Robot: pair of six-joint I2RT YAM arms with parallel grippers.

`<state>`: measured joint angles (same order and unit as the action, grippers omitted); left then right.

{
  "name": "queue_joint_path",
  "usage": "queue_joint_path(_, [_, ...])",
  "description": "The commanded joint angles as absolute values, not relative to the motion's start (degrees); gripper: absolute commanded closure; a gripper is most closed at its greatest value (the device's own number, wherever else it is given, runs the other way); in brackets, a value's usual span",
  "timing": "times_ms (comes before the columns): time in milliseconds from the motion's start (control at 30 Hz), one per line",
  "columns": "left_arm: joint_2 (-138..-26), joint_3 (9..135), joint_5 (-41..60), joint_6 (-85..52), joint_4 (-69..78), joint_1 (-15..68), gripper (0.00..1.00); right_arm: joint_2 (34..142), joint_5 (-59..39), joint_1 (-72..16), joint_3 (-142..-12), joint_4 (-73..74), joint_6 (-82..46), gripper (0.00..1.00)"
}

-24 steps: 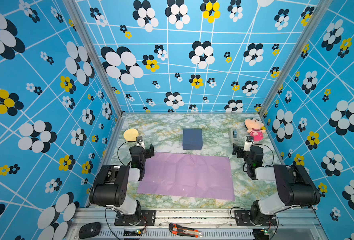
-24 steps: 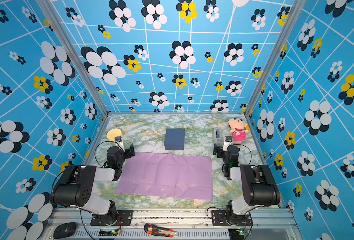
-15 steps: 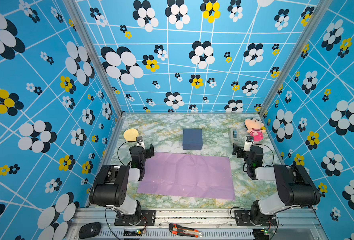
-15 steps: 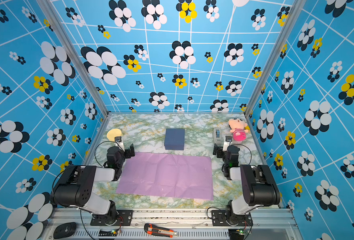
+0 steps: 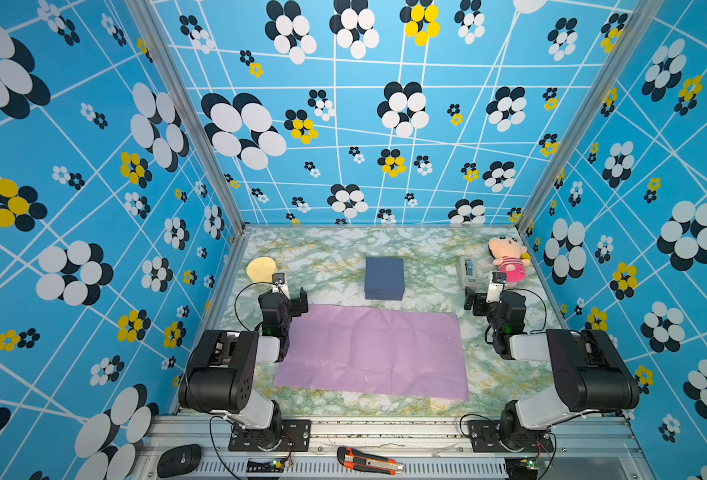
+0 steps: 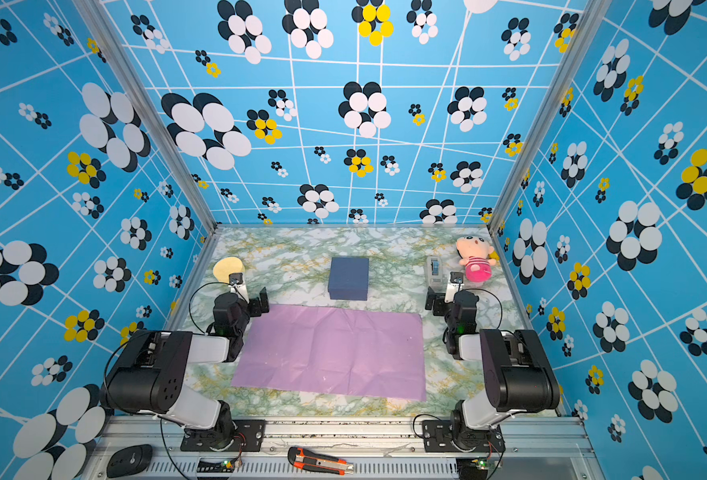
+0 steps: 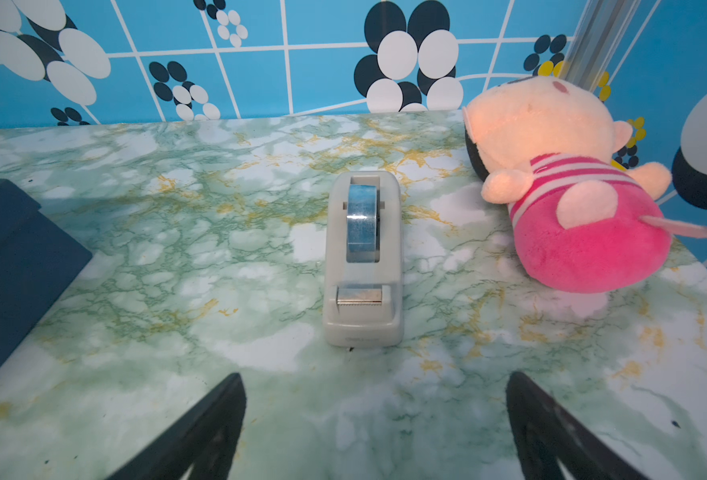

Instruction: Wrap the gift box in paper

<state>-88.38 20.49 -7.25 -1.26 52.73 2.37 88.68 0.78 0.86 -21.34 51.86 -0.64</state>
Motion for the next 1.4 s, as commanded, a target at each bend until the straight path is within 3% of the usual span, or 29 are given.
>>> queue_joint_path(0, [-88.51, 21.7, -6.5, -0.8, 52.82, 2.42, 0.01, 88.48, 1.41, 0.52, -21.97, 52.08, -0.9, 0.01])
queue_joint_path(633, [-87.84, 21.43, -6.45, 0.02, 53.03, 2.94, 0.01, 86.36, 0.16, 0.46, -21.71, 51.65, -0.3, 0.01])
queue_joint_path(800, [-78.17, 25.96, -8.17, 3.59, 37.67, 6.57, 0.0, 69.72, 2.04, -1.02, -34.54, 12.08, -7.2, 0.01])
queue_joint_path(967, [-73.95, 37.57, -4.34, 1.84, 20.4, 8.97, 0.02, 63.17, 6.85, -13.21, -42.22, -6.62, -8.37, 0.0])
queue_joint_path(1167, [-83.54, 57.11, 5.65, 0.09, 4.28, 11.57, 0.03, 63.7, 2.0, -29.25, -43.31, -13.05, -21.86, 0.01])
queue_joint_path(1367, [-97.49, 72.91, 12.66, 0.34, -3.4, 14.27, 0.05, 69.5, -1.78, -43.08, -42.07, -6.24, -30.53, 0.2])
